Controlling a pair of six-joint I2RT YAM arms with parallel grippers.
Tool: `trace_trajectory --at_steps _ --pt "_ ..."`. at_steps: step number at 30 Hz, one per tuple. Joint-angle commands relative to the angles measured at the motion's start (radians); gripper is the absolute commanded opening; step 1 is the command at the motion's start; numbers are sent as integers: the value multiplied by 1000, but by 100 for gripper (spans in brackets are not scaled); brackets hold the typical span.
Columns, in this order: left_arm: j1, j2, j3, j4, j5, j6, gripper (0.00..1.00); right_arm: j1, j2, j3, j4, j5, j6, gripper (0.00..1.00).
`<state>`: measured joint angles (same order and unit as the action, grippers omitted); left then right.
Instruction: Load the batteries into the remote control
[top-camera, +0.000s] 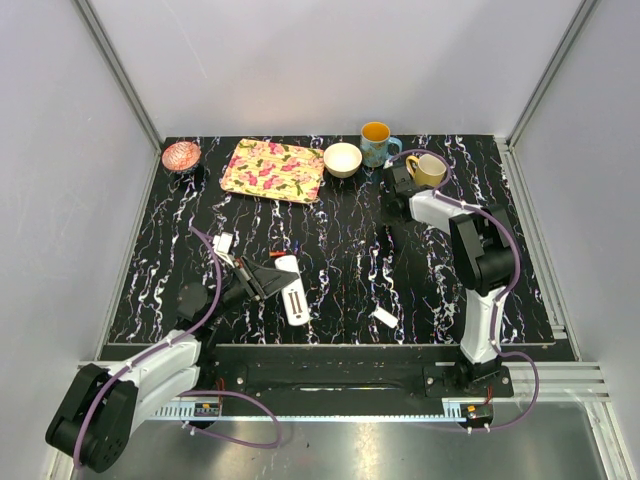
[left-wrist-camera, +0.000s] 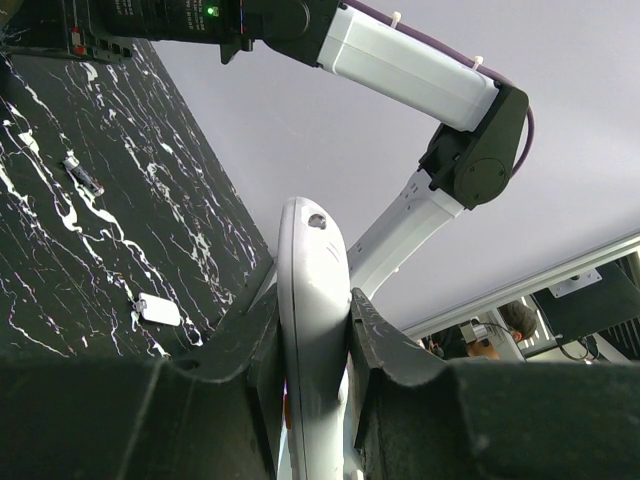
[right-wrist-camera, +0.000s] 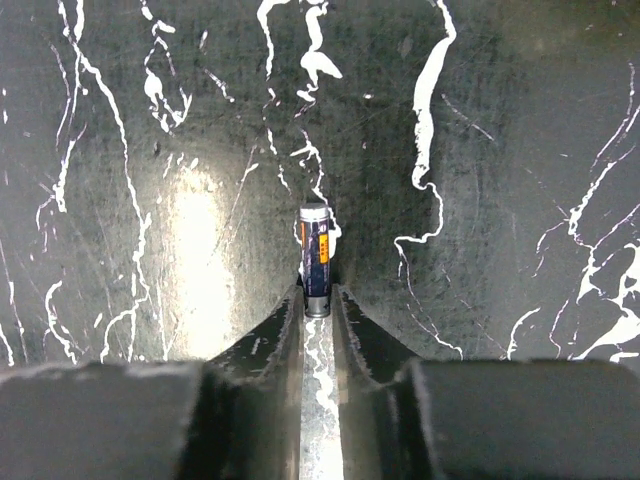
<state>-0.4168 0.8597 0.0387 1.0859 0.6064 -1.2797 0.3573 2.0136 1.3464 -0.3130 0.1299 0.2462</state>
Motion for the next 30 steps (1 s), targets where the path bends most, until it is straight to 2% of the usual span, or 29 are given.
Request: trace_trajectory --at_steps 1,3,4,11,14,16,20,22,27,30 --pt "6 -5 -36 58 -2 11 0 3 36 39 -1 16 -10 17" --pt "6 -5 -36 58 -2 11 0 5 37 39 -5 16 -8 3" --pt "6 -5 -36 58 -3 13 0 3 34 40 -5 17 -7 0" --pt "6 -7 -36 57 -10 11 0 3 -24 5 -6 13 19 0" --pt "6 -2 -30 51 -29 6 0 25 -148 -30 -69 -25 71 0" --pt "6 2 -19 49 -48 5 0 83 -266 -55 -112 -45 82 0" --pt "0 24 19 46 -121 17 0 234 -435 -79 -346 -36 80 0" --pt "-16 58 32 48 -155 23 0 284 -538 -89 -411 -68 100 0" --pt "-103 203 47 212 -301 -44 0 388 -700 -23 -641 -170 153 0" --pt "-140 361 70 374 -329 -105 0 471 -707 74 -764 -187 172 0"
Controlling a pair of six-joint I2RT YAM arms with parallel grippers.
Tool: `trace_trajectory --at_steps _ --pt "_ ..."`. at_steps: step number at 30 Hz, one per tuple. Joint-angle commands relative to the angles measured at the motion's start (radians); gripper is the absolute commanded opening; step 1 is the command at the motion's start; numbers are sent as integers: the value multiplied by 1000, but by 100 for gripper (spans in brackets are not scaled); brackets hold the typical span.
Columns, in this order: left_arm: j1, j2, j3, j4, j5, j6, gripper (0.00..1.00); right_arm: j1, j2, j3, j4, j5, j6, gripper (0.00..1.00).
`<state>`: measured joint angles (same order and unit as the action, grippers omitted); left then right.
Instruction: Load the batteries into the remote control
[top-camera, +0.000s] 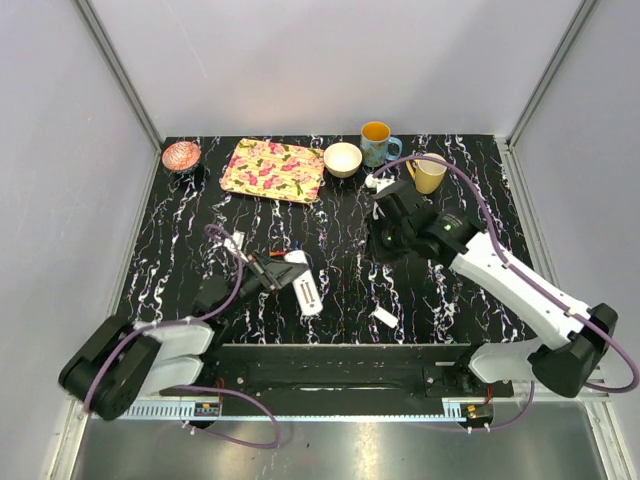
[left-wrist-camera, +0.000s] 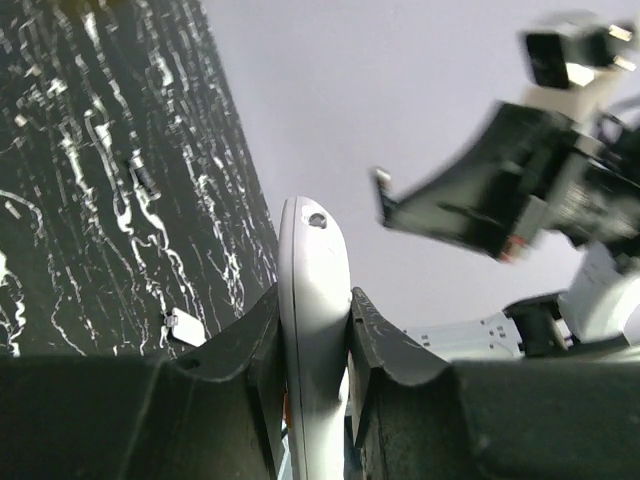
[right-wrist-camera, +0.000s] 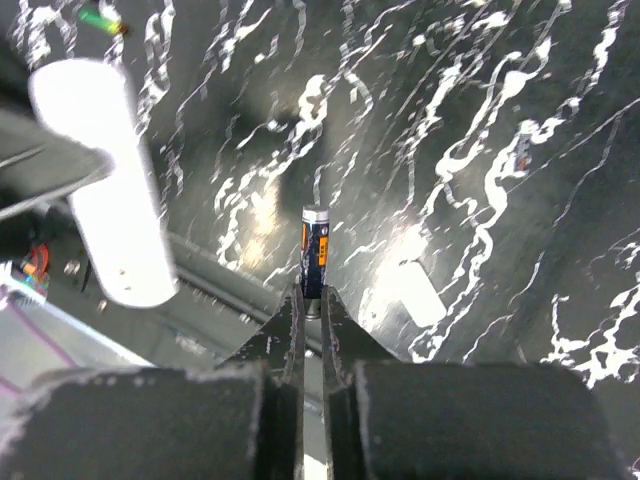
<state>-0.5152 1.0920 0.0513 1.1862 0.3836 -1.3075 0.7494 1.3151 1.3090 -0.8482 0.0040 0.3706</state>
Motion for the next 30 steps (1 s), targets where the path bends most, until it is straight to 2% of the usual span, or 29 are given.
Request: trace_trajectory --at_steps 1,5,8,19,30 --pt "-46 216 64 361 -107 -94 0 106 -4 133 -250 -64 63 0" --pt "-78 357 104 469 -135 -156 0 200 44 196 -279 -120 100 0" --pt "-104 379 128 475 -150 -151 0 237 84 197 -266 -145 113 0" --pt "-120 341 167 478 -77 -35 0 254 180 191 -186 -183 122 0" --pt "-163 253 140 478 -146 57 0 255 239 164 -112 -168 162 0"
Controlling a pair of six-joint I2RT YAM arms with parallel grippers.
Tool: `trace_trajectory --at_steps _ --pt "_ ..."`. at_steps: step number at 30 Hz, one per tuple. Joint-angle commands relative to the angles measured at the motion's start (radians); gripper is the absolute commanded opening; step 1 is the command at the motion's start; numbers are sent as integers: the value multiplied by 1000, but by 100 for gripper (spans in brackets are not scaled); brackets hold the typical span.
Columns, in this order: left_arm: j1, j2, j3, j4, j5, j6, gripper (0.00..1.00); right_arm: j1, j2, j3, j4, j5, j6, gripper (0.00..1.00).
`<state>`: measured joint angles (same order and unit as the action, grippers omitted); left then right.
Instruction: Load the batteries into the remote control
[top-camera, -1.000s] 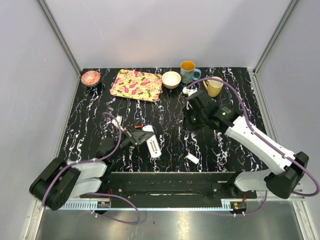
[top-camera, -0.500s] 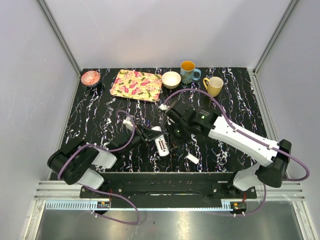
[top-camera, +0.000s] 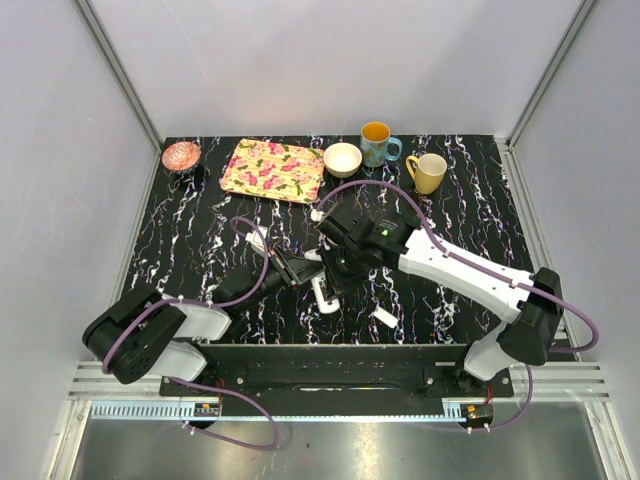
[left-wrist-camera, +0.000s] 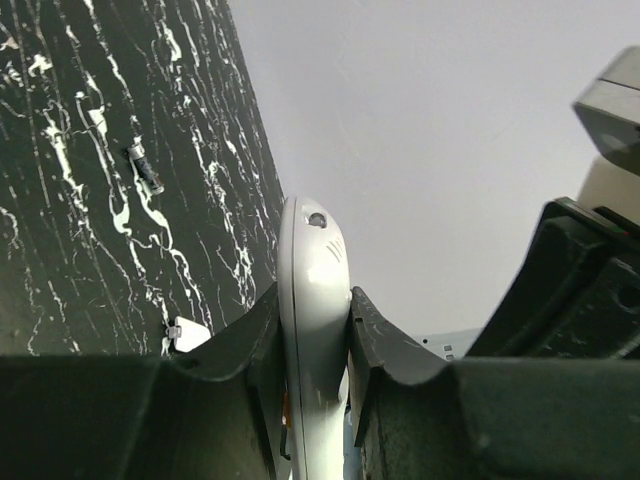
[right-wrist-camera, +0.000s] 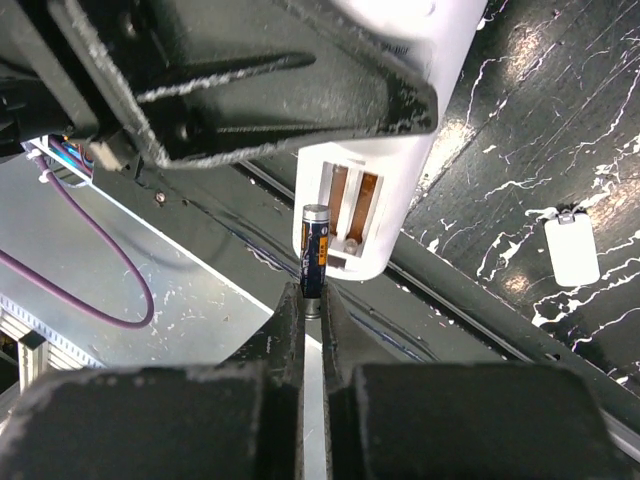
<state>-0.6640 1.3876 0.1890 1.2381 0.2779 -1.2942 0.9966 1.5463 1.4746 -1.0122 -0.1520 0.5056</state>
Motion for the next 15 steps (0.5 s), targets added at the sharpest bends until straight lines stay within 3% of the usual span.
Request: trace_trajectory --at_steps 1,15 --pt "-17 -47 1 426 -45 45 0 8 11 -2 53 -12 30 0" --pt "-29 -85 -22 426 -105 23 0 8 -5 -13 52 12 50 0"
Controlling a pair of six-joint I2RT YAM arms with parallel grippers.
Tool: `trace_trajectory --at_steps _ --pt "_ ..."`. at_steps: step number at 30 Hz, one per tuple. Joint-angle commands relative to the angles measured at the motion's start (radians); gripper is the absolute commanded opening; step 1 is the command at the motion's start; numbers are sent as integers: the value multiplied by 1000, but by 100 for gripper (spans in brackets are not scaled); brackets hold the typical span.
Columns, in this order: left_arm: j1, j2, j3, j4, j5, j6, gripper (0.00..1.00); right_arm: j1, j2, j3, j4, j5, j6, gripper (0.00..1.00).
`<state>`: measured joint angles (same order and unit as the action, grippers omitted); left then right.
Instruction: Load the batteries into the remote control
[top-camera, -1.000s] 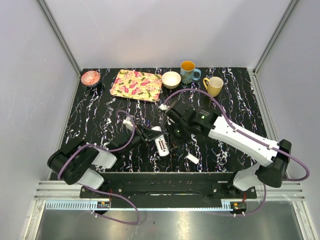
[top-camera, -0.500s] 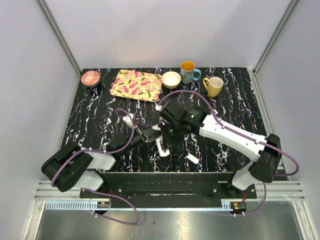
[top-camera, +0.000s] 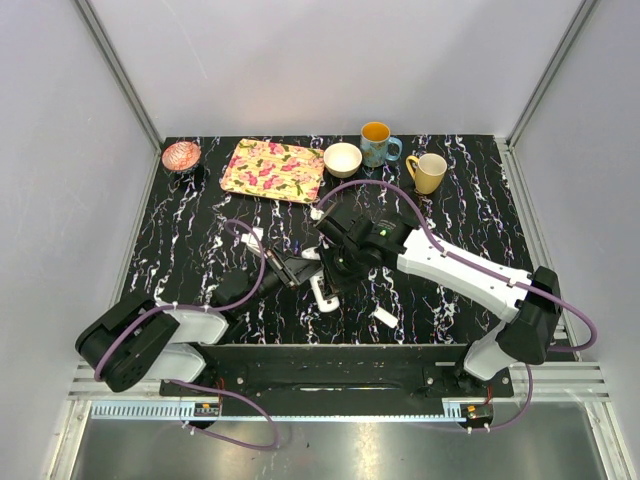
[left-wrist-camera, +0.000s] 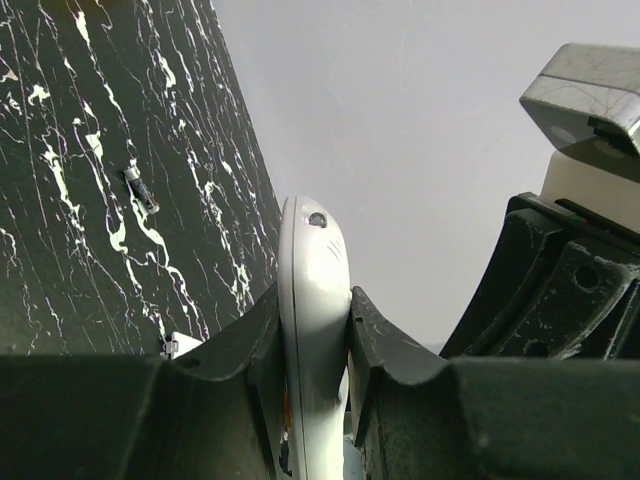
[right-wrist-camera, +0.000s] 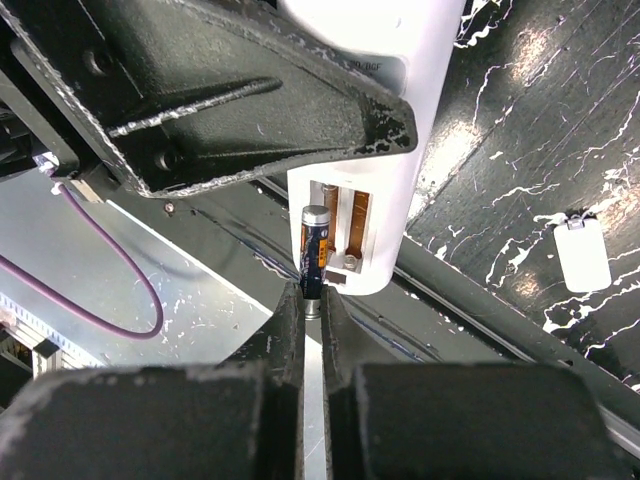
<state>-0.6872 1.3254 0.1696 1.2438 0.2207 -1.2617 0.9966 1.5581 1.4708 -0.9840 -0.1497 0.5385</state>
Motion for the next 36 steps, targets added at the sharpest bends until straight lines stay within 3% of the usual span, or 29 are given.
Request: trace_trajectory --at_steps 1,36 --pt "-8 -20 -1 421 -53 -13 0 8 -20 -16 24 15 18 0" --pt "-29 -49 74 421 45 -185 0 8 -10 -33 125 75 -6 0"
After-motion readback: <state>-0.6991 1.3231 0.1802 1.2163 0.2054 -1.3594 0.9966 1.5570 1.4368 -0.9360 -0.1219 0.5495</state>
